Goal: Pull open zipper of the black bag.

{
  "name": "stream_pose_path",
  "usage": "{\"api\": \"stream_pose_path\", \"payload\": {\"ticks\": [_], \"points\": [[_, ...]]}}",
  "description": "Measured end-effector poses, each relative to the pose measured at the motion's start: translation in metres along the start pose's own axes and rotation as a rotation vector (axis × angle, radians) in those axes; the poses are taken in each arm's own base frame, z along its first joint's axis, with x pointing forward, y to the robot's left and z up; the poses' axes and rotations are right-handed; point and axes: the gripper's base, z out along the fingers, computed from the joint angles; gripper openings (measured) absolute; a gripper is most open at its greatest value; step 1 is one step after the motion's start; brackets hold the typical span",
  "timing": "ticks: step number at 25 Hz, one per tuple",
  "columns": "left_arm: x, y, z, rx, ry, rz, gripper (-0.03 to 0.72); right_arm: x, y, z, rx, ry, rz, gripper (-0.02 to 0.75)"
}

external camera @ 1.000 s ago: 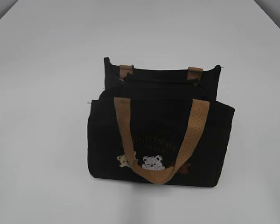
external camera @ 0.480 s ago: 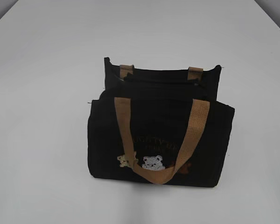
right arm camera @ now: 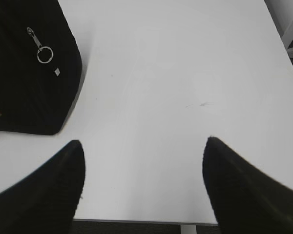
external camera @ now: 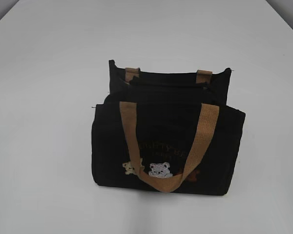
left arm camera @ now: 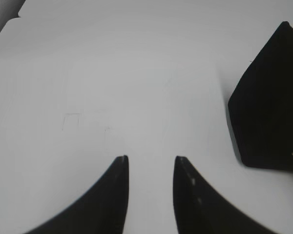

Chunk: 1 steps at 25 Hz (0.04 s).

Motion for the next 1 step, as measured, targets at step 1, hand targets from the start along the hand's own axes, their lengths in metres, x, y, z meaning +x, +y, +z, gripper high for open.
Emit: {"api": "stream_pose_path", "payload": {"ticks": [1], "points": [[0.0, 0.0, 0.0, 0.0, 0.0, 0.0, 0.237, 0.0, 0.0001, 0.0, -0.001, 0.0, 0.0, 0.578]]}}
